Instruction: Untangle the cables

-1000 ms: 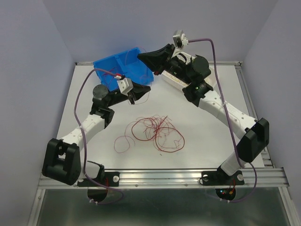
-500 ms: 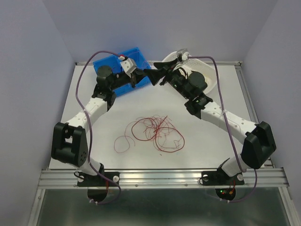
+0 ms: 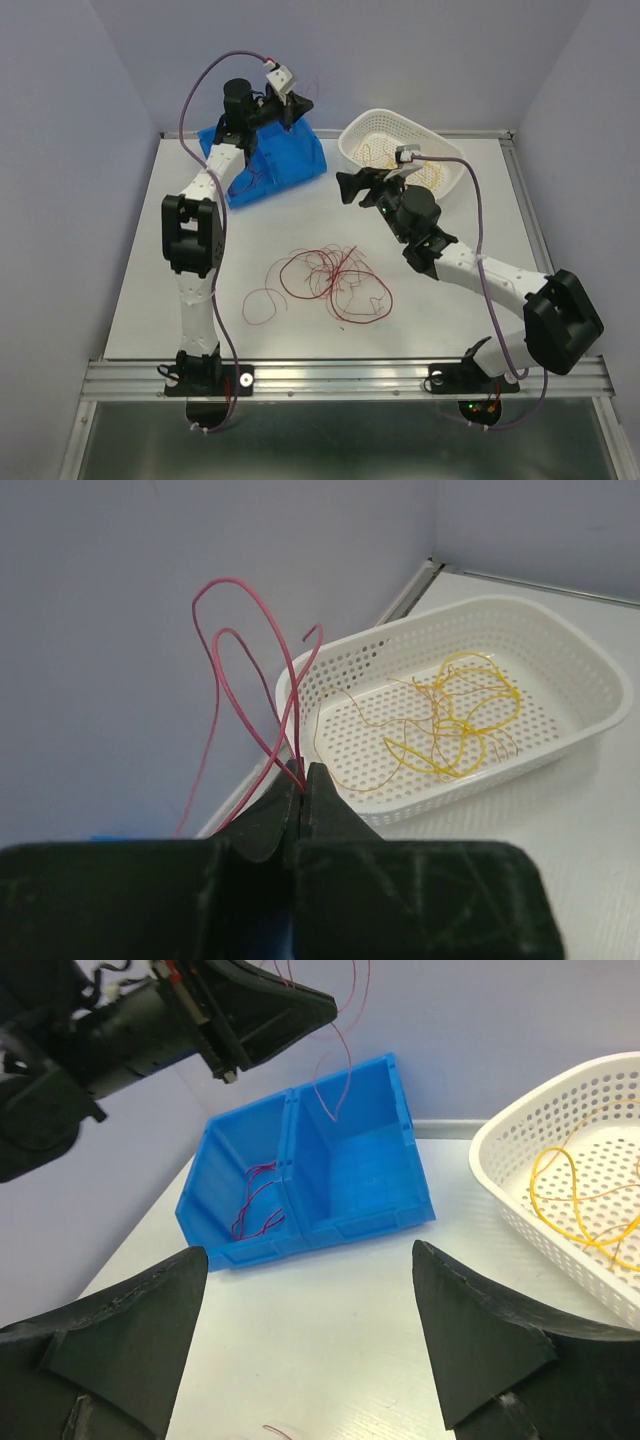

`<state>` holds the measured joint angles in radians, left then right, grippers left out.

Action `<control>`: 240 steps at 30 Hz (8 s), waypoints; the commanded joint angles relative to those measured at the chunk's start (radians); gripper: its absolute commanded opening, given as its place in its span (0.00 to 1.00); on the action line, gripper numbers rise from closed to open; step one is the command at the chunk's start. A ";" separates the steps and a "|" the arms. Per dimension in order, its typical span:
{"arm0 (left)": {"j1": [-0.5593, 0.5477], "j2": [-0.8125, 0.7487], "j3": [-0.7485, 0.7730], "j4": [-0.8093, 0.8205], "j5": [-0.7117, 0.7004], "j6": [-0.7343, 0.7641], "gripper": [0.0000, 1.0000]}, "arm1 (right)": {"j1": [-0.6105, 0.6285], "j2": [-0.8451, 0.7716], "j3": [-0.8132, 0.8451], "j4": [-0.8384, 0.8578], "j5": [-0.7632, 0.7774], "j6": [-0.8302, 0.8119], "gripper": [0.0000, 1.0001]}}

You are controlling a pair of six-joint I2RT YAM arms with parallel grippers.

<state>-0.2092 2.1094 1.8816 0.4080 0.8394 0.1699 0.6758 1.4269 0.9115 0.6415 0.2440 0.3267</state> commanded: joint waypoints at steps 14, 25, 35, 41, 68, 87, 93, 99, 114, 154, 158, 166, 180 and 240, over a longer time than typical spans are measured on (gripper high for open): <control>0.114 0.182 0.074 0.026 -0.023 -0.018 0.00 | 0.007 -0.181 -0.172 0.092 0.117 0.009 0.88; 0.116 0.121 0.037 -0.184 -0.118 0.091 0.22 | 0.007 -0.138 -0.169 0.093 0.112 0.015 0.88; 0.114 0.061 0.077 -0.348 -0.165 0.173 0.64 | 0.007 -0.077 -0.061 -0.089 0.020 0.020 0.88; 0.114 -0.062 0.041 -0.512 -0.197 0.256 0.69 | 0.019 0.061 0.095 -0.405 -0.233 -0.064 0.84; 0.004 -0.522 -0.838 -0.868 -0.045 1.071 0.73 | 0.065 0.454 0.293 -0.543 -0.465 -0.227 0.59; -0.099 -0.399 -0.849 -0.873 -0.109 1.062 0.58 | 0.064 0.399 0.213 -0.549 -0.379 -0.241 0.57; -0.108 -0.364 -0.831 -0.911 -0.100 1.065 0.09 | 0.064 0.380 0.204 -0.549 -0.370 -0.233 0.53; -0.073 -0.426 -0.783 -0.959 -0.105 1.066 0.00 | 0.065 0.363 0.193 -0.549 -0.351 -0.233 0.54; 0.034 -0.755 -0.552 -1.261 -0.045 1.080 0.00 | 0.062 0.414 0.205 -0.514 -0.486 -0.276 0.66; 0.076 -0.267 0.154 -0.413 -0.178 0.281 0.00 | 0.022 0.007 -0.092 -0.341 0.021 -0.052 0.64; 0.076 -0.064 0.403 -0.387 -0.204 0.244 0.00 | 0.021 -0.009 -0.114 -0.330 0.043 -0.051 0.64; 0.083 -0.020 0.470 -0.252 -0.241 0.224 0.00 | 0.010 -0.031 -0.141 -0.306 0.071 -0.055 0.65; 0.083 -0.043 0.430 -0.074 -0.292 0.217 0.00 | 0.008 -0.032 -0.151 -0.279 0.029 -0.044 0.64; 0.090 -0.037 -0.253 0.252 -0.464 0.419 0.00 | 0.002 -0.135 -0.246 -0.272 -0.012 -0.038 0.64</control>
<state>-0.1226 2.1353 1.5837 0.6540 0.3897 0.5449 0.6865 1.3186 0.6777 0.3195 0.2413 0.2787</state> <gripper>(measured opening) 0.017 0.644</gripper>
